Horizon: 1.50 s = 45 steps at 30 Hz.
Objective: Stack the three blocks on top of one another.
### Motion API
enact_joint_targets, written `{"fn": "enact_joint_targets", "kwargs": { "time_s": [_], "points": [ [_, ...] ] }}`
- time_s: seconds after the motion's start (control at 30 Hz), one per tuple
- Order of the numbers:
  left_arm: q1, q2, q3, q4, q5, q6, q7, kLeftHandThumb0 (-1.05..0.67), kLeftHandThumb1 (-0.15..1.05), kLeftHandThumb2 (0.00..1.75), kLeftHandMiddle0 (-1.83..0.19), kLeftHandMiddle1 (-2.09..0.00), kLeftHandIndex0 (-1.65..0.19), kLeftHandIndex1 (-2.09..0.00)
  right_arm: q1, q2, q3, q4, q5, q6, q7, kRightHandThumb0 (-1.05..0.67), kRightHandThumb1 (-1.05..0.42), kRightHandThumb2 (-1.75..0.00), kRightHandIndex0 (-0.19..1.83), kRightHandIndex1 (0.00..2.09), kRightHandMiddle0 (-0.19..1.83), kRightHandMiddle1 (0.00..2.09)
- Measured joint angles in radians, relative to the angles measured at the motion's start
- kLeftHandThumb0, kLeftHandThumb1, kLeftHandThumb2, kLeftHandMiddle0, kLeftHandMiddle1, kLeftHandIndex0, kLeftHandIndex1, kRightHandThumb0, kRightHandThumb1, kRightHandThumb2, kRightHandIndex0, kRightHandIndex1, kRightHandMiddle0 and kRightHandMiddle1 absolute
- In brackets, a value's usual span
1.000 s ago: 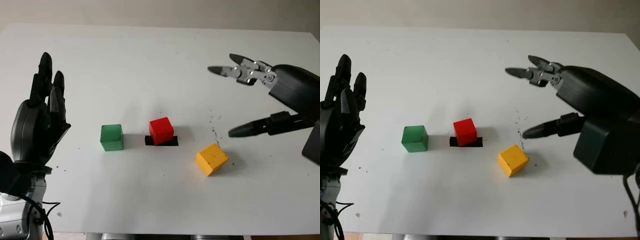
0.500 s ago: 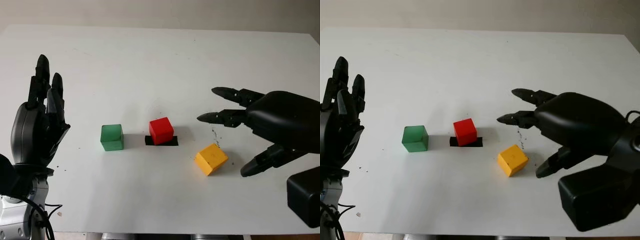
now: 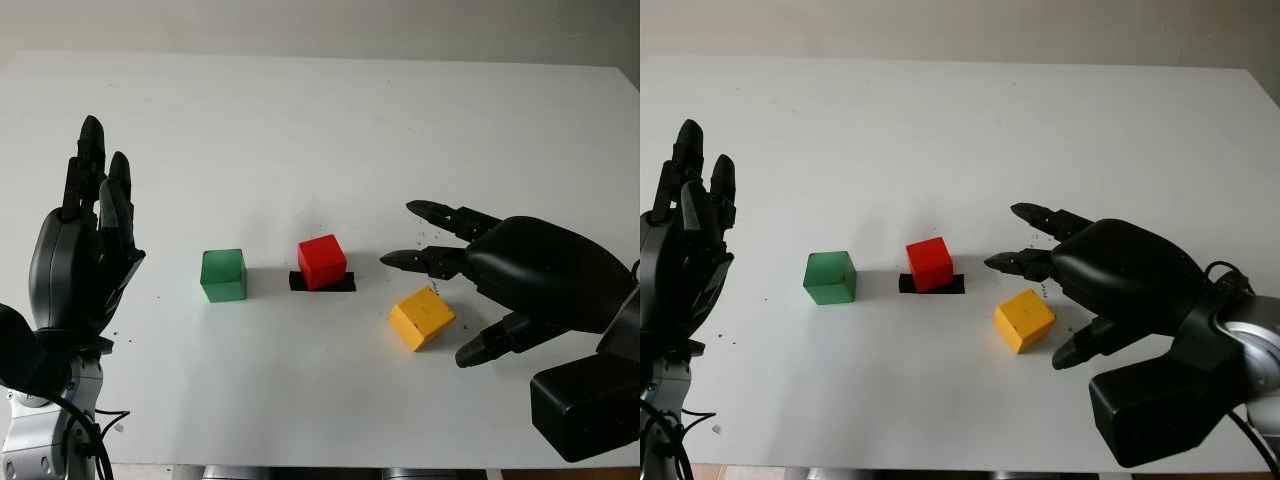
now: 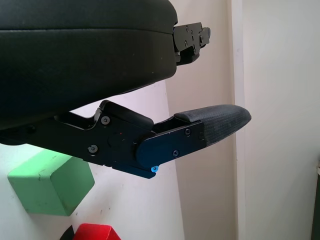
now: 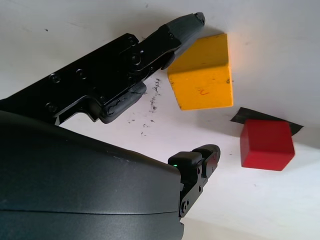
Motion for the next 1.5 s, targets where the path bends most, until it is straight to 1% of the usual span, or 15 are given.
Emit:
{"fn": "enact_joint_targets", "kwargs": {
  "time_s": [0.13,0.3,0.53,0.83,1.33,1.43,1.47,1.5],
  "points": [
    [0.003,0.000,-0.003,-0.006,0.000,0.013,-0.003,-0.75,1.05,0.69,0.15,-0.05,0.16,-0.05,0.000,0.019,0.014,0.013,-0.025,0.000,-0.020,-0.53,-0.77,-0.06,0.02,0.06,0.45,0.07],
    [0.004,-0.001,-0.009,-0.013,0.000,0.022,-0.005,-0.74,1.05,0.70,0.15,-0.05,0.16,-0.05,0.000,0.038,0.023,0.024,-0.037,0.000,-0.039,-0.50,-0.77,-0.05,0.06,0.07,0.53,0.10],
    [0.004,-0.002,-0.009,-0.013,0.000,0.020,-0.011,-0.74,1.05,0.69,0.15,-0.05,0.16,-0.05,0.001,0.041,0.026,0.041,-0.039,-0.017,-0.055,-0.46,-0.77,-0.05,0.08,0.07,0.61,0.13],
    [0.005,-0.002,-0.009,-0.013,0.004,0.019,-0.011,-0.73,1.05,0.70,0.16,-0.05,0.16,-0.05,0.002,0.046,0.029,0.043,-0.030,-0.015,-0.051,-0.44,-0.76,-0.05,0.12,0.07,0.72,0.18],
    [0.018,-0.003,-0.013,-0.013,0.012,0.011,-0.008,-0.71,1.05,0.70,0.15,-0.05,0.16,-0.05,0.012,0.069,0.032,0.042,0.007,-0.001,-0.038,-0.44,-0.78,-0.06,0.17,0.07,0.76,0.27],
    [0.019,-0.003,-0.013,-0.013,0.012,0.011,-0.006,-0.71,1.05,0.70,0.15,-0.05,0.16,-0.05,0.012,0.077,0.038,0.042,0.007,-0.012,-0.043,-0.43,-0.79,-0.06,0.18,0.07,0.78,0.31],
    [0.019,-0.003,-0.013,-0.013,0.011,0.011,-0.008,-0.71,1.05,0.70,0.16,-0.05,0.16,-0.05,0.013,0.079,0.039,0.042,0.007,-0.015,-0.045,-0.41,-0.80,-0.06,0.20,0.07,0.77,0.39],
    [0.020,-0.003,-0.013,-0.013,0.011,0.008,-0.012,-0.70,1.05,0.70,0.16,-0.05,0.17,-0.05,0.014,0.081,0.039,0.042,0.007,-0.017,-0.049,-0.39,-0.81,-0.06,0.21,0.06,0.70,0.58]
  ]
}}
